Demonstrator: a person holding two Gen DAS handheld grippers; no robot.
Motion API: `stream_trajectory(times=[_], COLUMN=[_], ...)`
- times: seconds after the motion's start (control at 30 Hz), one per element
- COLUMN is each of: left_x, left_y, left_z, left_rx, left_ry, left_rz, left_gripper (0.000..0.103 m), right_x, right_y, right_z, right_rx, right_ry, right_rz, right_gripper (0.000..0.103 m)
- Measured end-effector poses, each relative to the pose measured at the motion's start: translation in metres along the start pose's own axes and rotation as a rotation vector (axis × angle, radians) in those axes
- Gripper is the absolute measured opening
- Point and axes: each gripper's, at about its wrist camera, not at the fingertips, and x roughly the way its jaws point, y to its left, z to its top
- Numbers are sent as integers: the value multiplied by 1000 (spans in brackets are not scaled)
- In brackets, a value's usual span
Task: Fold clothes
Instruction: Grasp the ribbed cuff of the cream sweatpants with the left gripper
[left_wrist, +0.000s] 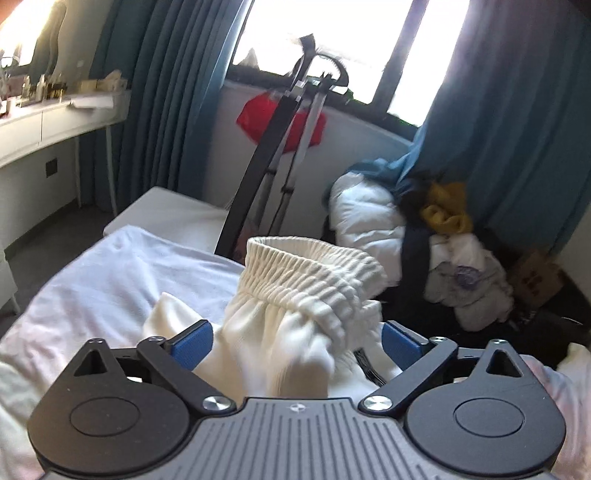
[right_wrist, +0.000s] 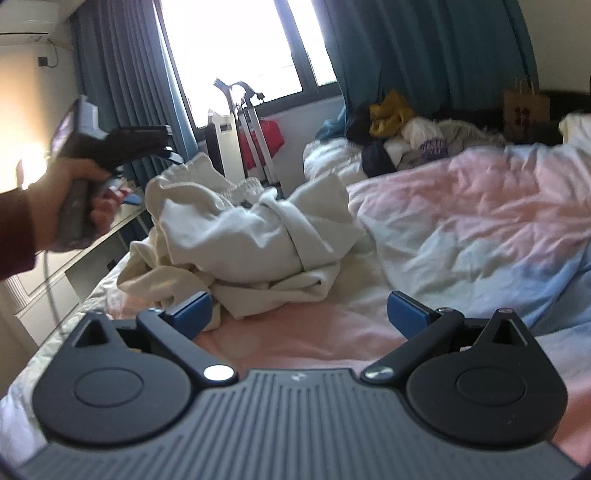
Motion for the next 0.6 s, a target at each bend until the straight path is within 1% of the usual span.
stream_trajectory(times=[0.03,0.07,0.1,0.13,0.17,0.2,0.23,0.3,0.37,0.47,0.6], left_x=[10,21,28,29,30,30,31,18,-7,-58,-135], left_y=[-2,-4,-6,-7,-8,-9,-10,-12,-11,-12,-12], left_z=[1,2,2,1,0,-1,-3,-7,-15,-32,-61], left_rx=[10,21,23,27,30,34,38,54,74,101,156], left_ry=[4,7,-2,-8,-14,-19,-24,-46,-70,-103,-139], left_rz=[17,34,43,43,41,39,37,26,1,-45,-116], left_gripper=[80,78,69,57,50,33,22,16,15,14,14], right_x=[4,8,12,15,19,23,25,28,29,23,6], right_y=[-1,-3,-4,-6,-8,-10,-12,-12,-11,-6,0], right_z=[-1,-2,-3,-5,-6,-6,-7,-8,-9,-7,-3], right_rx=[3,5,8,10,14,21,29,36,32,13,-14], right_ry=[5,10,11,9,14,19,23,18,14,1,-46], right_rz=[1,3,2,0,-3,-3,-1,7,14,27,31], right_gripper=[103,103,103,103,103,103,103,103,103,103,103])
